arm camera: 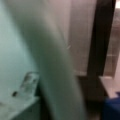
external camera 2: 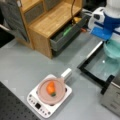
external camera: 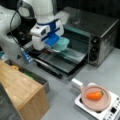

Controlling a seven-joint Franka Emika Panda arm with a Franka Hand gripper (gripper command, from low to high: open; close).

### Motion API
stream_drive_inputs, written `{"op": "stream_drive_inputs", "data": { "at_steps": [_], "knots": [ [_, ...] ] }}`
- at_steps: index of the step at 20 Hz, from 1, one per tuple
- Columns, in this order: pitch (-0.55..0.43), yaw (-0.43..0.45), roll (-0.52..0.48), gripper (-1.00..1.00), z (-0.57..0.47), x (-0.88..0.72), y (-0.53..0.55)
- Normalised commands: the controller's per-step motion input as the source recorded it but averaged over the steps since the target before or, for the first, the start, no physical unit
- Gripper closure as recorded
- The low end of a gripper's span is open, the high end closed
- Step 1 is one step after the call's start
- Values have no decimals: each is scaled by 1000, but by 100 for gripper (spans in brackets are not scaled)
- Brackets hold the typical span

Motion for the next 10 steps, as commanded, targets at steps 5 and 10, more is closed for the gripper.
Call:
{"op": "stream_drive_inputs", "data": {
  "at_steps": [5,10],
  "knots": [
    [157,-148,8,100,114,384,342],
    [124,-90,-3,100,68,137,210]
  ]
}}
